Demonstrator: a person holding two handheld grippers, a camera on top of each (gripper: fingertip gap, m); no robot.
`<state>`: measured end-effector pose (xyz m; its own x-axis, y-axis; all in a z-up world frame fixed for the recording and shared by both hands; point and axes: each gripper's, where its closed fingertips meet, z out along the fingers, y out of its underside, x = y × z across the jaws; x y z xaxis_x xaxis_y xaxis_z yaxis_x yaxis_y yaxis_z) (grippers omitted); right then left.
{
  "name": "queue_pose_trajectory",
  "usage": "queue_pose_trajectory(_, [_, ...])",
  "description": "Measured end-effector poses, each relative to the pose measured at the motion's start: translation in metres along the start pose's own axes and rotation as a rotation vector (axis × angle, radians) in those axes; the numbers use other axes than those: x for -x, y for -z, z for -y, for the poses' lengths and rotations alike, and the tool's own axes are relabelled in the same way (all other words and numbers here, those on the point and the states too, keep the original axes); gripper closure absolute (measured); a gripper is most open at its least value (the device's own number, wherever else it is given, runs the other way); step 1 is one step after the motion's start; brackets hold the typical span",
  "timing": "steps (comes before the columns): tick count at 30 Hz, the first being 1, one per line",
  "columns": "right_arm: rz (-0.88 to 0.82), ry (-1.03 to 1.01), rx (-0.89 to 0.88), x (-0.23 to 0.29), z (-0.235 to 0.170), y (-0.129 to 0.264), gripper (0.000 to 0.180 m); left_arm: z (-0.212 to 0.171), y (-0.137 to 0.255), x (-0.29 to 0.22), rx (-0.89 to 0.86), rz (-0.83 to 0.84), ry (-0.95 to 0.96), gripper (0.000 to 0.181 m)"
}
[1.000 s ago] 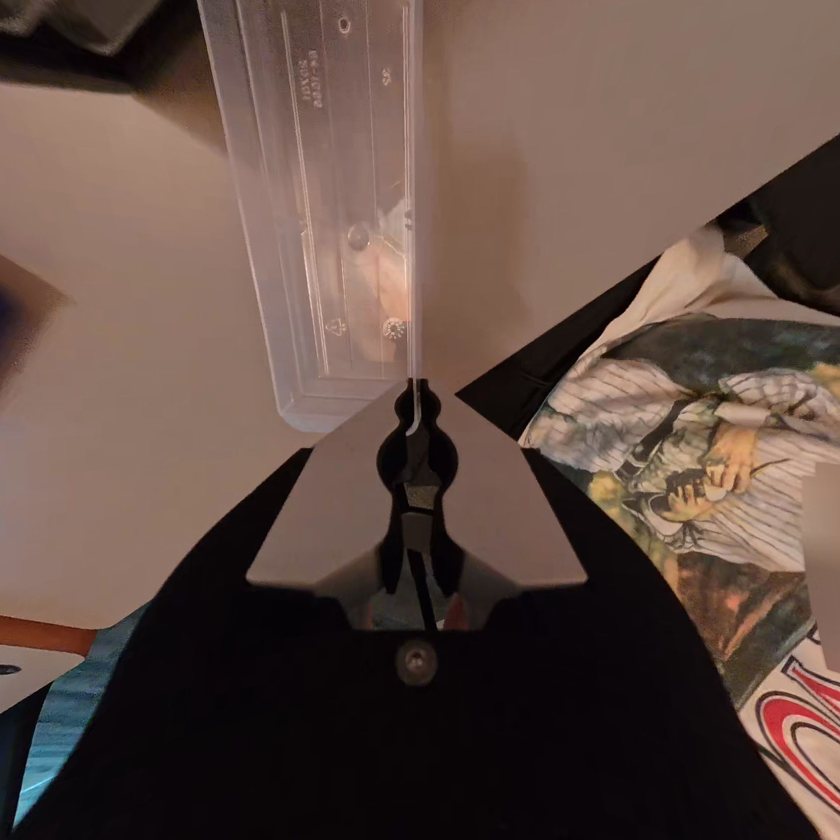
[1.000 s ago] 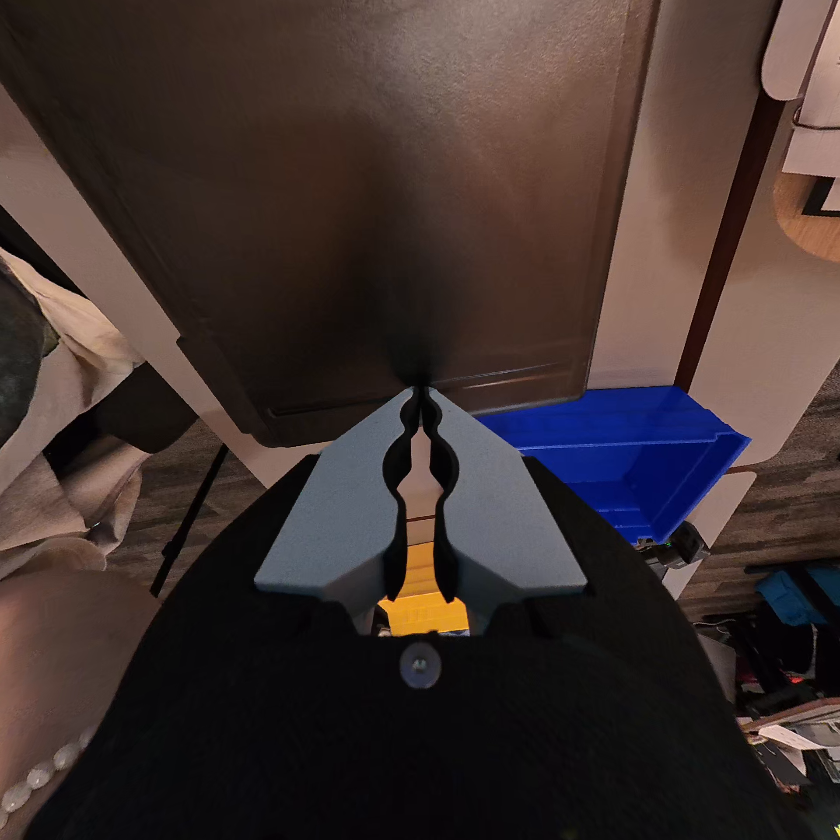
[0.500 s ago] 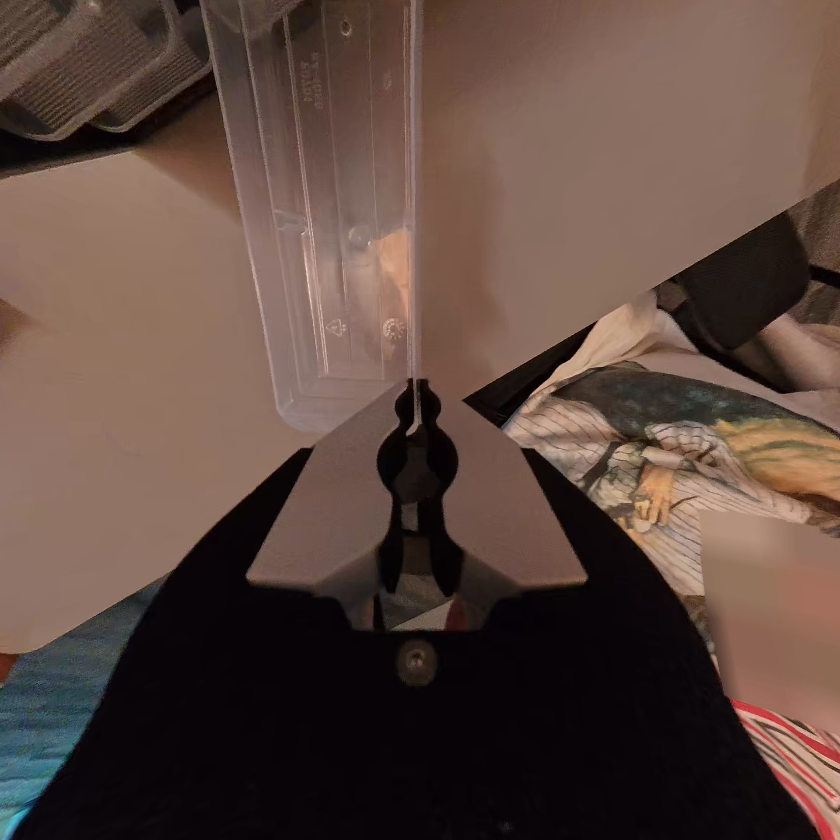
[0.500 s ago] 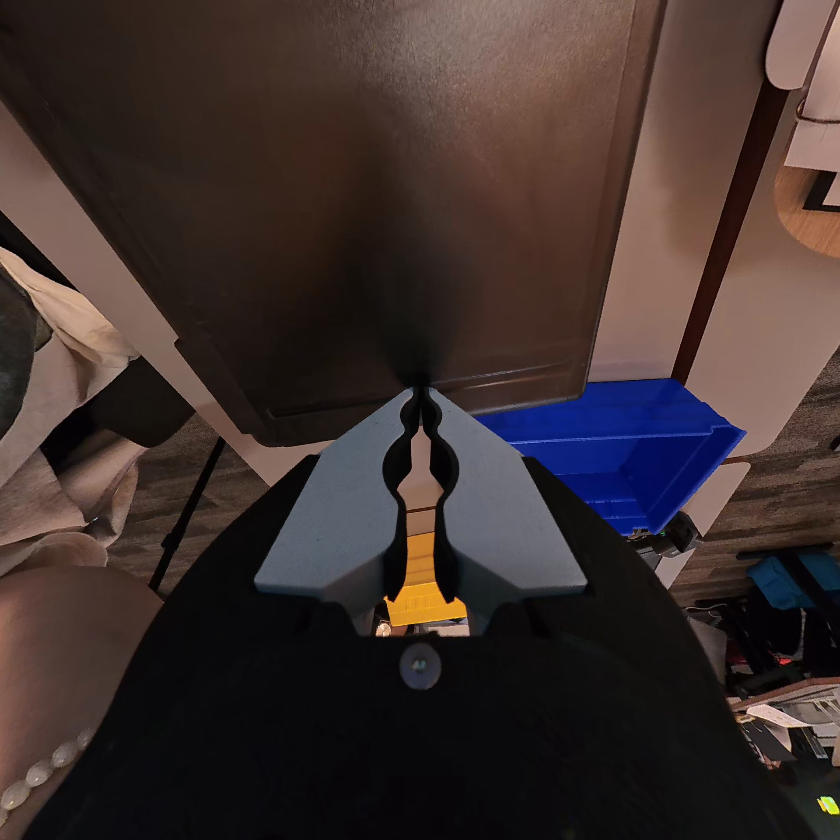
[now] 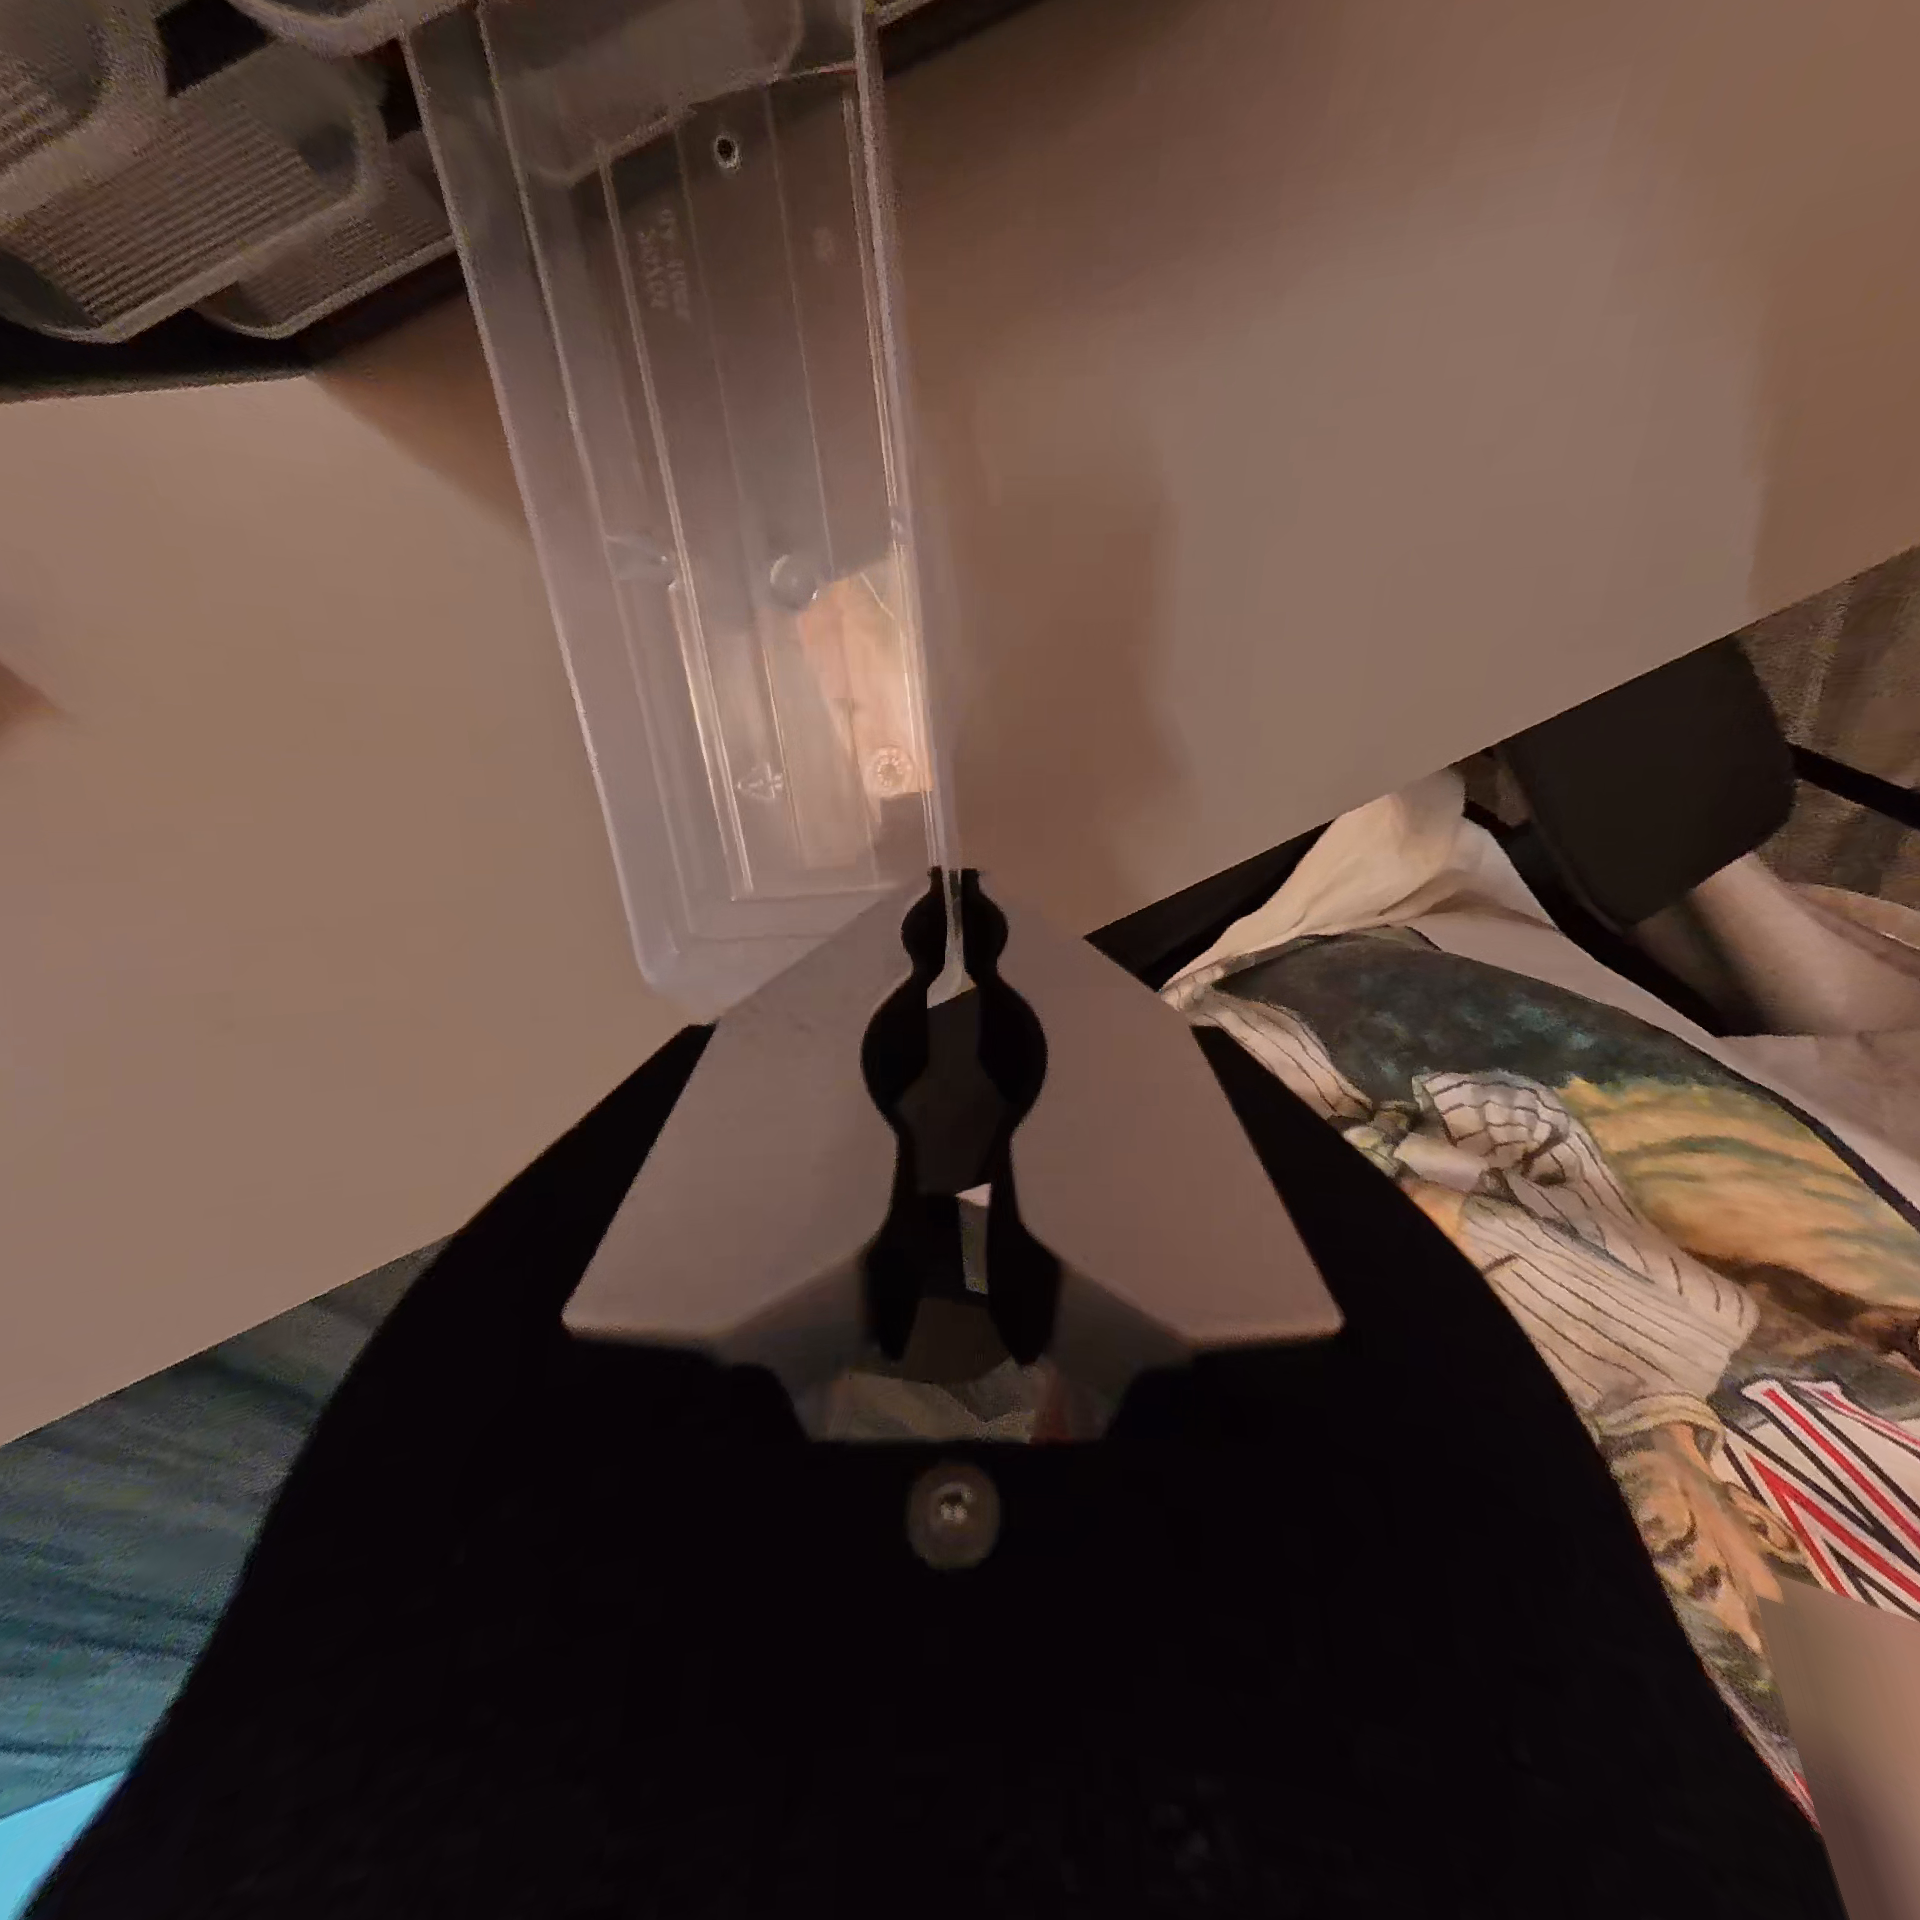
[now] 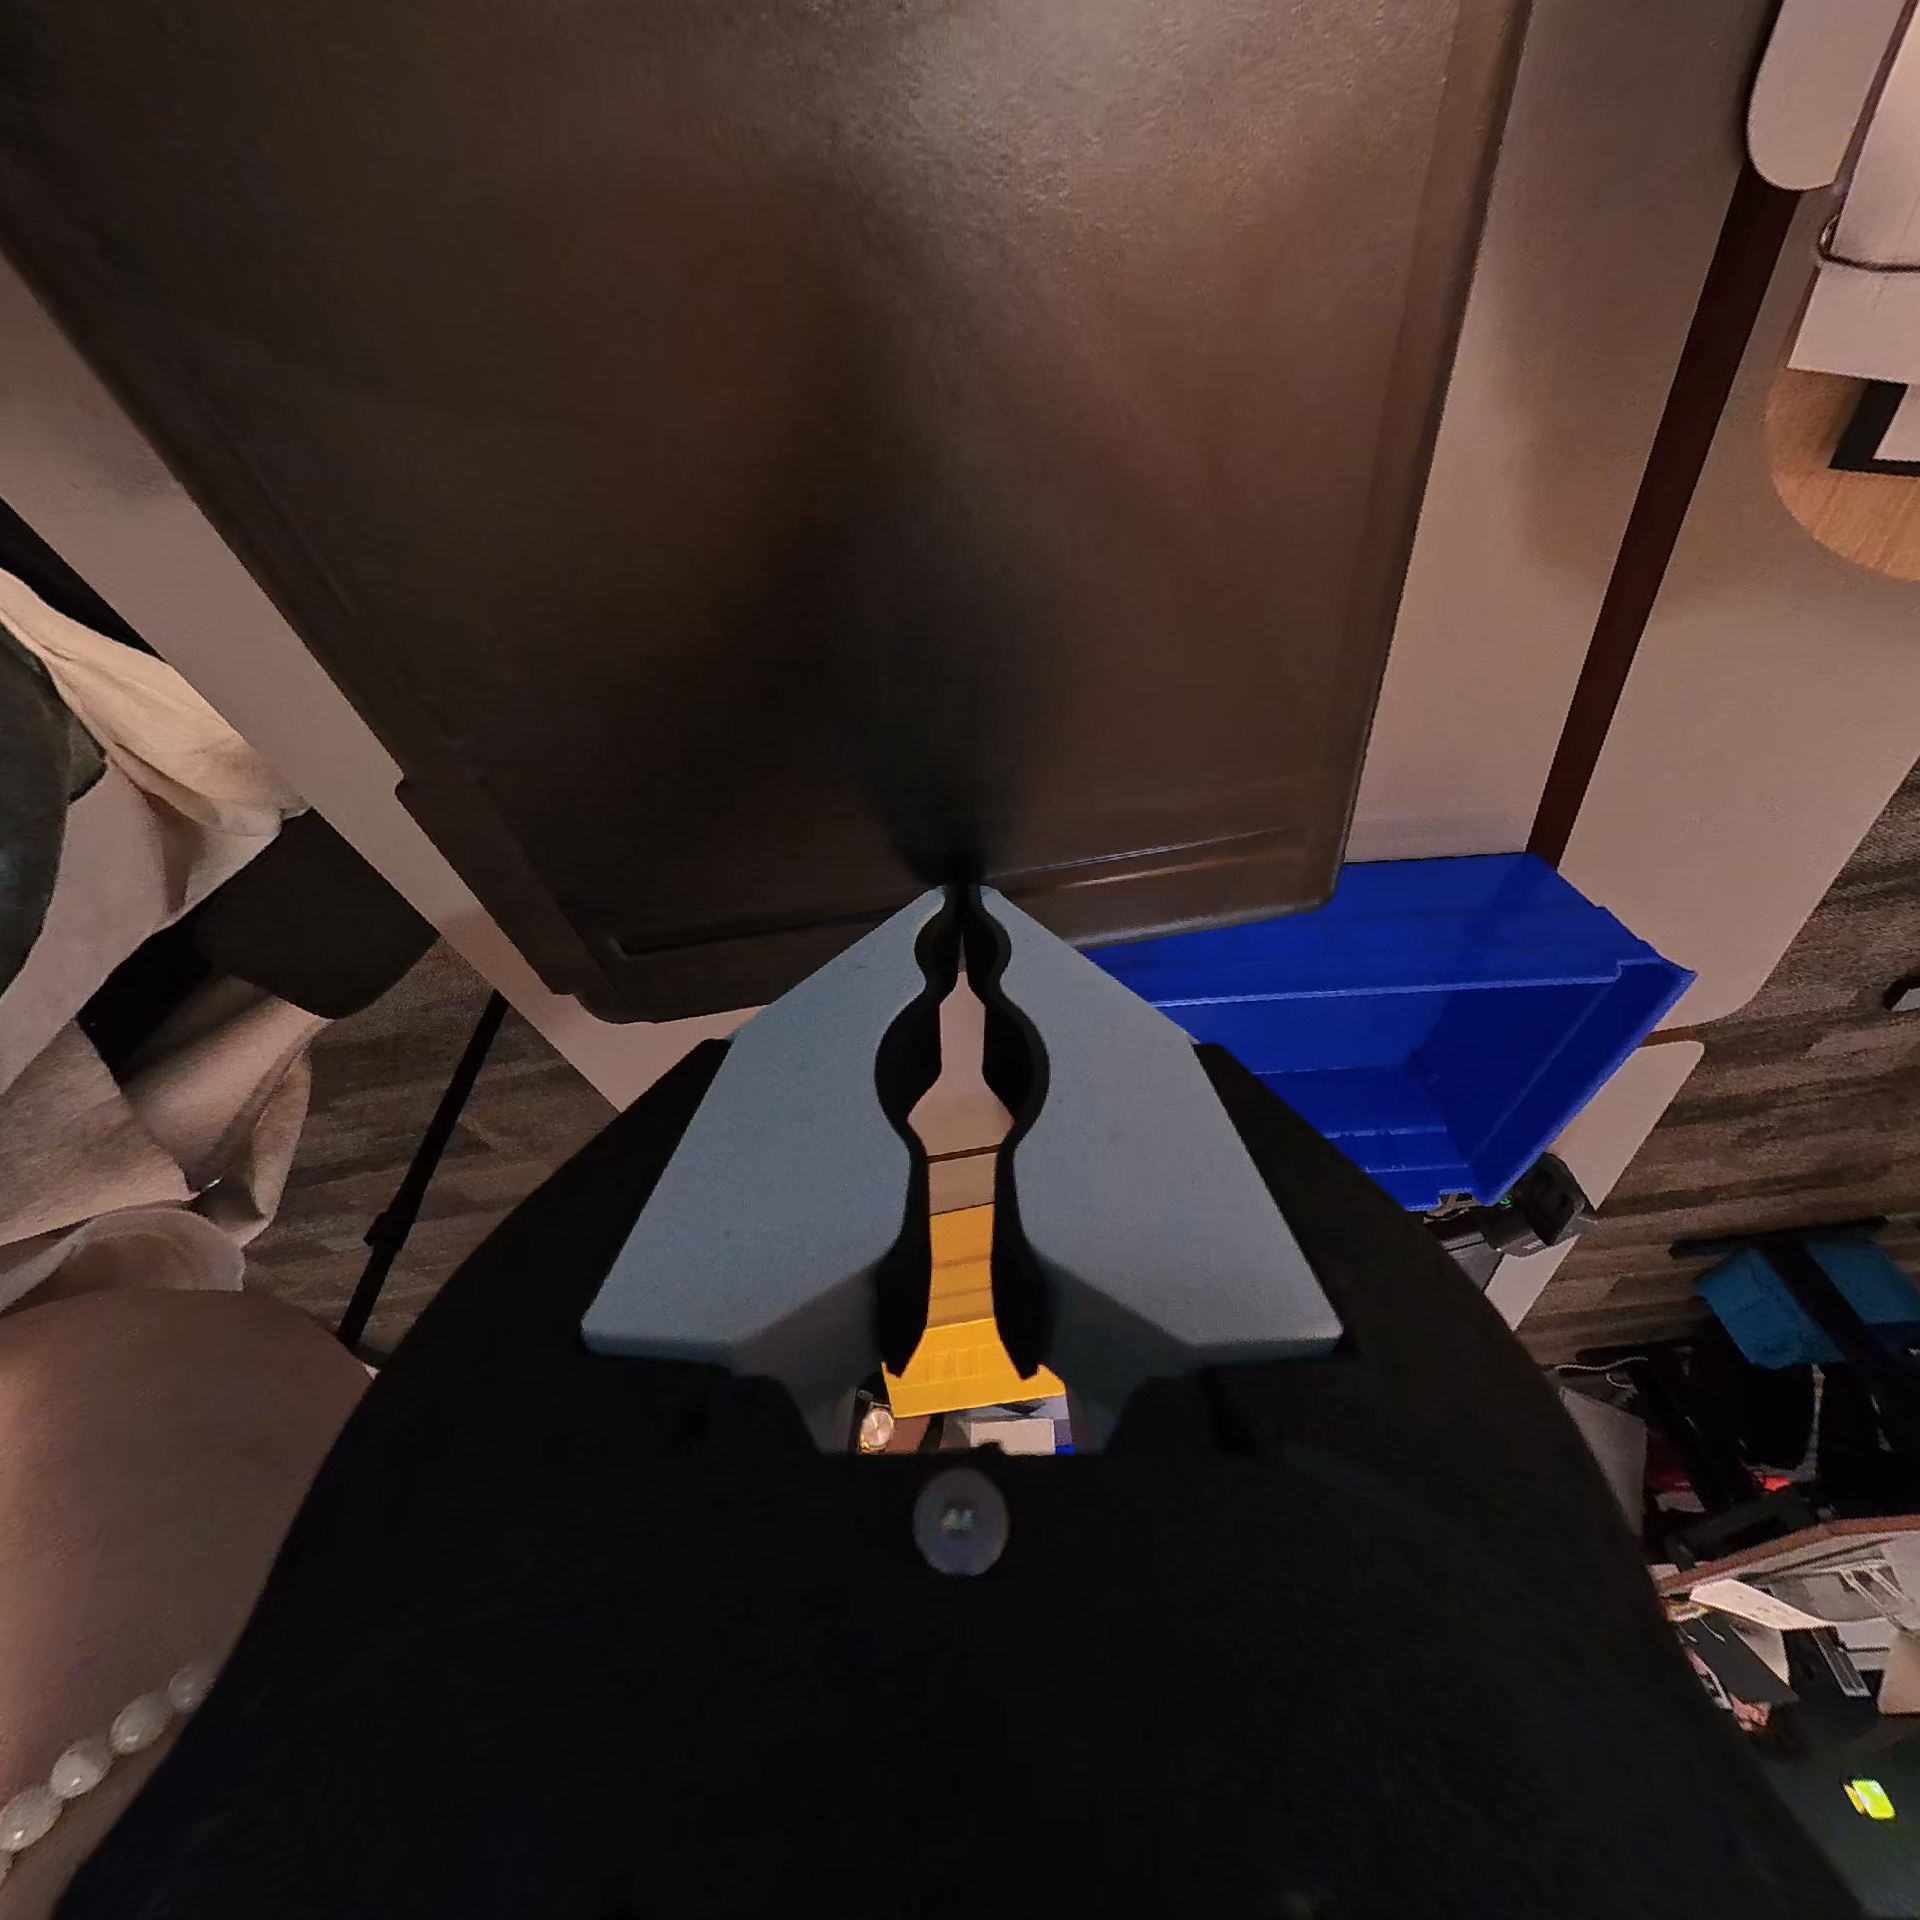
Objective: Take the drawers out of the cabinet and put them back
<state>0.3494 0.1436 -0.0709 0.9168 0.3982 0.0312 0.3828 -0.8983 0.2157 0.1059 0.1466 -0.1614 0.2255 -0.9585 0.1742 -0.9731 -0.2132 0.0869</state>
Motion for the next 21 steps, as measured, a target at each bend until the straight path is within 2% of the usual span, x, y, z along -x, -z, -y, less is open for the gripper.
queue_pose_trajectory(15, [0.007, 0.002, 0.001, 0.0, 0.0, 0.0, 0.18, -0.001, 0.003, 0.008, -0.033, 0.024, 0.071, 0.181])
queue_pose_trajectory(21, [0.008, 0.002, 0.005, 0.0, 0.0, 0.0, 0.18, 0.011, 0.012, 0.002, -0.06, 0.083, 0.032, 0.181])
